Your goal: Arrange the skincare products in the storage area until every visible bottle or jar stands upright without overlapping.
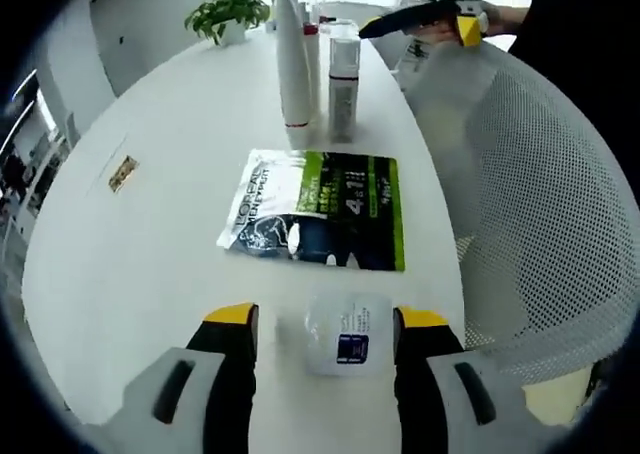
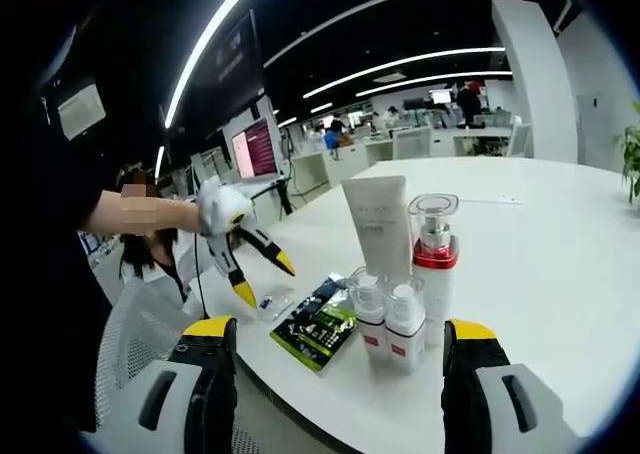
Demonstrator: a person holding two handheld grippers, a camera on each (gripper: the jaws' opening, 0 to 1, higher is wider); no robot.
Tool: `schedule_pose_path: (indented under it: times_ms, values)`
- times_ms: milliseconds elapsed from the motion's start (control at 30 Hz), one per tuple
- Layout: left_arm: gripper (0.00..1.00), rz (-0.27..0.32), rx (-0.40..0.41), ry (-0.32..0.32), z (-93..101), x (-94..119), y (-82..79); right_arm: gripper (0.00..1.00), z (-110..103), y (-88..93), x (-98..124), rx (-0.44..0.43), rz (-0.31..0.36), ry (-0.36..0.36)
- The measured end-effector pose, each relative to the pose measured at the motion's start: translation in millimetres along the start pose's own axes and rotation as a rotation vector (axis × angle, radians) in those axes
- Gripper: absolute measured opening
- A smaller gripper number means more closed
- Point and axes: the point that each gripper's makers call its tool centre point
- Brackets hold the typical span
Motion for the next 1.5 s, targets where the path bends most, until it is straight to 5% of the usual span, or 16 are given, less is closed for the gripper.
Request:
schedule_pose_path:
  times_ms: [233,400,567,900,1300,1500]
  values:
    - [0.6,0.236,0.274,-0.116,-11.0,24,-28.0,0.9,-1,-0.1,0,-0.001,0.001,-0.004]
    - [0.69,0.321,0.389,-0.222,-16.6,41,-27.5,0.9,-3,1.6,-1,0.001,-0.009,-0.015]
    - [0.81,0.407,0.518,-0.251,-0.8,52,-23.2,0.89,-7,4.3,-2,0.005,-0.025,-0.033]
    - [0.9,0.51,0.662,-0.275,29.9,73,-13.2,0.89,-9,7.4,-4,0.008,-0.041,-0.048]
    - [0.99,0.532,0.723,-0.311,30.4,75,5.4,0.89,-10,9.2,-4,0.01,-0.052,-0.054]
    - [0.99,0.551,0.733,-0.313,27.1,79,2.4,0.89,-11,10.1,-4,0.014,-0.058,-0.061]
Point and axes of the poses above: the point that each gripper's makers call its tool centre point, and the gripper's own axes: x roughly backward along the fingers, z roughly to its right, y roughly out of its underside, and after that the axes turned 12 degrees about x, right-handed
